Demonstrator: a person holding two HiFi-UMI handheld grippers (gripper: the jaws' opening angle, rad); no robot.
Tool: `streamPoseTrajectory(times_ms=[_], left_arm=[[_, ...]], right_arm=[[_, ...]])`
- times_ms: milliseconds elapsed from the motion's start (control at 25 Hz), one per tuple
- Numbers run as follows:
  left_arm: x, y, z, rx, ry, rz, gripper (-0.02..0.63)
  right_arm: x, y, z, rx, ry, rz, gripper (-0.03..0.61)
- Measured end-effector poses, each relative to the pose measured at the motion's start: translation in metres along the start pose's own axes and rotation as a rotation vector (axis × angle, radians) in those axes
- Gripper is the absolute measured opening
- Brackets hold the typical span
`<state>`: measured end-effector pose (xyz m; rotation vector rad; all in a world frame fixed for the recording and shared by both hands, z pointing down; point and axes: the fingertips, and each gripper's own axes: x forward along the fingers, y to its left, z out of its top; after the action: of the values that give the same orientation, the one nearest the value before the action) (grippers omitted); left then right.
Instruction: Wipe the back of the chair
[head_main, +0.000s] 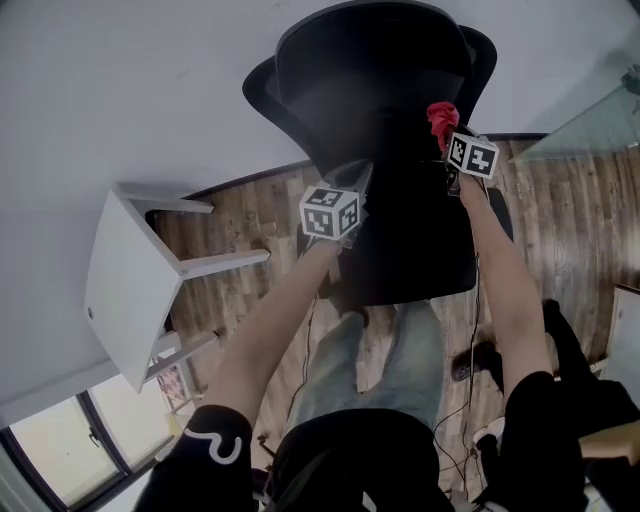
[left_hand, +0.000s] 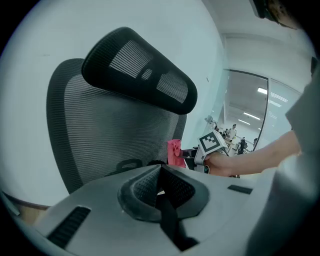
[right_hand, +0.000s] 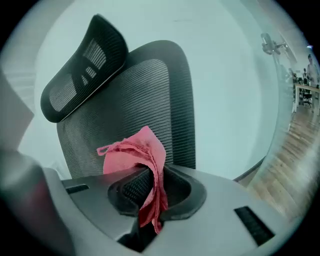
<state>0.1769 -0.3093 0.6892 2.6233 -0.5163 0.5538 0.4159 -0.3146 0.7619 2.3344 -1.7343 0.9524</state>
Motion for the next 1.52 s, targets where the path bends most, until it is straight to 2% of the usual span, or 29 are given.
streamPoseTrajectory(times_ms=[360, 520, 680, 840, 1040, 1200, 1360, 1520], left_arm=[[0.041, -0.02, 0.017, -0.006, -0.016, -0.002, 0.026], [0.044, -0.019, 0.012, -0.002, -0.021, -0.013, 0.025], [0.035, -0.006, -0.005, 0.001, -0.012, -0.028, 0.026], [0.013, 0.02, -0.021, 0.018, -0.008, -0.034, 0.025], [-0.029, 0.061, -0.045, 0.018, -0.015, -0.012, 0.025], [-0.058, 0.096, -0.061, 0.003, -0.031, 0.009, 0.026], [-0.084, 0.125, -0.078, -0.025, -0.05, 0.037, 0.026], [-0.102, 0.14, -0.09, -0.047, -0.066, 0.055, 0.025]], right_arm=[[-0.018, -0.07, 0.015, -0.001, 0.004, -0.052, 0.067], [-0.032, -0.067, 0.02, 0.039, -0.052, -0.033, 0.067], [-0.04, -0.021, 0.012, 0.062, -0.118, 0.067, 0.067], [-0.035, 0.048, -0.002, 0.073, -0.16, 0.158, 0.067], [-0.011, 0.144, -0.049, -0.005, -0.109, 0.255, 0.067], [0.012, 0.205, -0.084, -0.053, -0.058, 0.294, 0.067], [0.031, 0.255, -0.113, -0.113, -0.009, 0.322, 0.067], [0.047, 0.286, -0.129, -0.175, 0.026, 0.338, 0.067]])
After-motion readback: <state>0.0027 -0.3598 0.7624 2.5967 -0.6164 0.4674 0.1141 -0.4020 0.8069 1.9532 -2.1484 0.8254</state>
